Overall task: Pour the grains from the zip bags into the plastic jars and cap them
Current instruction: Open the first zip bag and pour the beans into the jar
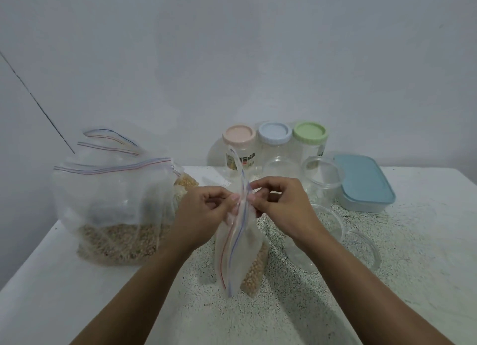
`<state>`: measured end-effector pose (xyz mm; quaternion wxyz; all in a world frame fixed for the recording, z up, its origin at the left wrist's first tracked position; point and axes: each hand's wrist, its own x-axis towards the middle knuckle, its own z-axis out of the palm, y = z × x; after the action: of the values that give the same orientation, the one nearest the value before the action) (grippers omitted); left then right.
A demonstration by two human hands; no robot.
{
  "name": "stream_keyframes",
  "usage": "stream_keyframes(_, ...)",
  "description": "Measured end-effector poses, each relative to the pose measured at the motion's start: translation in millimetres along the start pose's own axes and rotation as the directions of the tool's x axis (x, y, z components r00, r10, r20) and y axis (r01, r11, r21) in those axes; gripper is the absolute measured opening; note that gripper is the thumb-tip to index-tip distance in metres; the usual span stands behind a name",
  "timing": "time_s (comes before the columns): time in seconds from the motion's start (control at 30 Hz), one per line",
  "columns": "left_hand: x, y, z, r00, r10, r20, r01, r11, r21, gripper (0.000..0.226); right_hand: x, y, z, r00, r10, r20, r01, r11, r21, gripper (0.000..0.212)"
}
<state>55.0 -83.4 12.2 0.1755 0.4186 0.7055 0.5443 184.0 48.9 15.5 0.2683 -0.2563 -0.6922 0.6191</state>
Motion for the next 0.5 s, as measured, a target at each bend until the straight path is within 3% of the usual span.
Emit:
stream_keyframes(0.2,-8.1,-2.7,-51.9,0.978,0.097,-0.184,-0.058,0.976,0.210,0.031,6.9,-1.5,-32.6,0.998,-0.039,-0.055,0.025,0.972,-0.235,0.029)
stream_keyframes(0.3,-14.6,-5.5,-71.2,0.978,0.142,-0.154,-0.095,0.955,0.280,0.036,8.2,-7.6,-45.4,1.000,0.023,-0.007,-0.023,0.900,-0.436,0.023)
stream_keyframes(0.37,-19.8,-5.5,-76.7,0.989,0.110,-0.099,-0.087,0.975,0.206,0.036,7.2,-10.8,-47.8,0.999,0.043,0.000,-0.036,0.834,-0.550,0.020)
stream_keyframes(0.5,-26.2,-0.2,-71.7,0.995,0.098,0.012,-0.098,0.991,0.089,0.035,3.8,-13.3,-37.6,0.988,-0.152,0.015,0.137,0.838,-0.527,0.035)
